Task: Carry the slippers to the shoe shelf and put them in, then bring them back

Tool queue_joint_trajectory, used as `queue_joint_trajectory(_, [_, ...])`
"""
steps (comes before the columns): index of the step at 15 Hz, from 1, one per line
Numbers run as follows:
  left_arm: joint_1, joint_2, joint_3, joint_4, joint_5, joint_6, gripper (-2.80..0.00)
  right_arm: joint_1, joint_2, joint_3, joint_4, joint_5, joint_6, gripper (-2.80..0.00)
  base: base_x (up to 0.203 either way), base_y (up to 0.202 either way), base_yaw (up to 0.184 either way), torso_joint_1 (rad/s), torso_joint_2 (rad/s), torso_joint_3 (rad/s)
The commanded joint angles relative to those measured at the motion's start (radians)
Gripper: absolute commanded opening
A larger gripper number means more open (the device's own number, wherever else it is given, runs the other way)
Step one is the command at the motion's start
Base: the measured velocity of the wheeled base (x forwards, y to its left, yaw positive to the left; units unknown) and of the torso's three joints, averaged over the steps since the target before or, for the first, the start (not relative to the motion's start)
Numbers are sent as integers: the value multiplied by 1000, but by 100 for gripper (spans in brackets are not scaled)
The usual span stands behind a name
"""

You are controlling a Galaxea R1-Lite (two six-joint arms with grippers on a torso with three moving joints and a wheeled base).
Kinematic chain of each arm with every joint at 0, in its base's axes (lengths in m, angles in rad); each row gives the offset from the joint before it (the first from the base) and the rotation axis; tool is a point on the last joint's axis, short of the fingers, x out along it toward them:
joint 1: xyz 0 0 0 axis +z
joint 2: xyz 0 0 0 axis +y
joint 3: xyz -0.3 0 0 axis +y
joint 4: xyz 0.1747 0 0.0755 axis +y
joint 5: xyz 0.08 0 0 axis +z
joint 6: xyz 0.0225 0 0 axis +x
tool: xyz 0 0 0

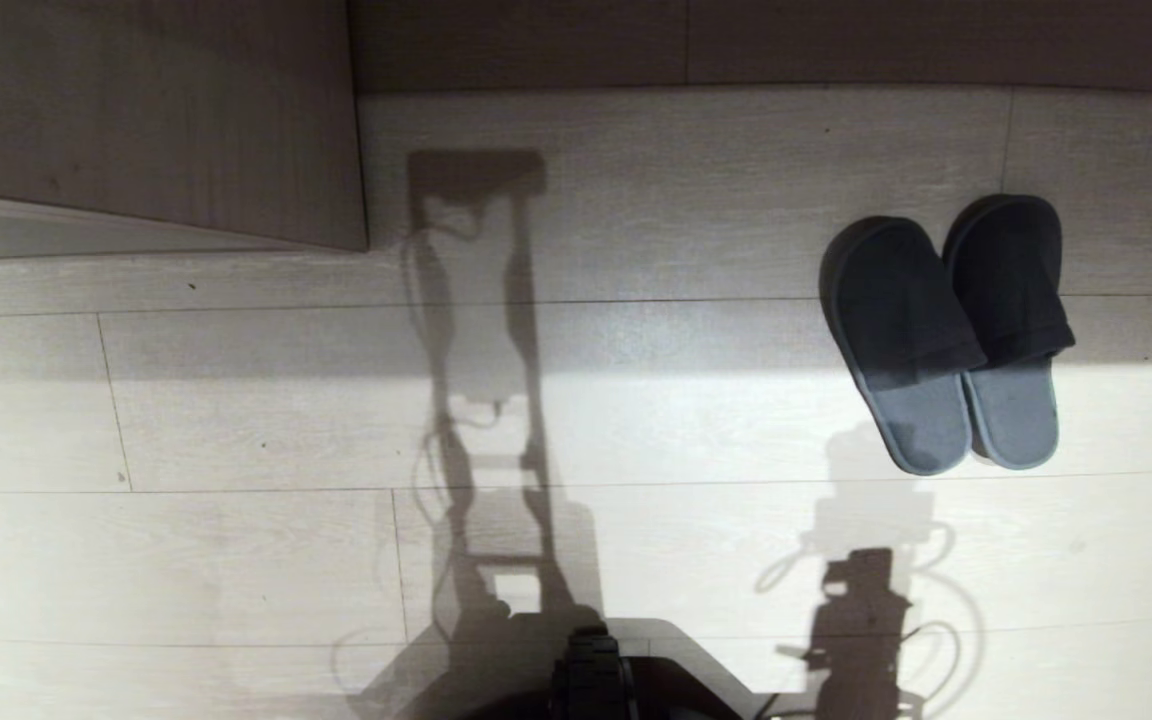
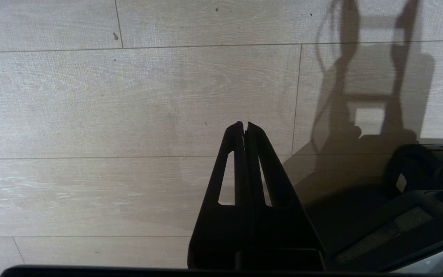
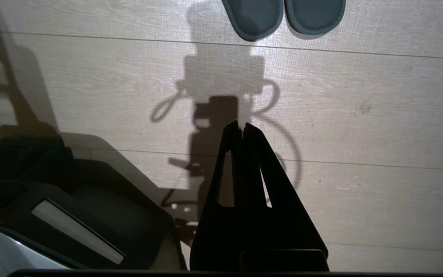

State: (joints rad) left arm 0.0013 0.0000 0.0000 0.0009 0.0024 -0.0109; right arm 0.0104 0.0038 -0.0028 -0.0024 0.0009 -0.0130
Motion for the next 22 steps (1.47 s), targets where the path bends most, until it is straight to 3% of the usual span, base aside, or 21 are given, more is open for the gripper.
queue_joint_trajectory(1, [0,0,0,-1,0,0,-280,0,-4,3,-1,1,-2,-280,0,0,0,0,0,0])
queue_joint_trajectory(6, [0,0,0,1,1,-3,-280,-1,-4,3,-1,1,-4,-280,0,0,0,1,1,46])
queue_joint_trajectory(22, [0,0,0,1,1,-3,-280,0,-4,3,-1,2,-12,-280,0,0,0,2,2,197])
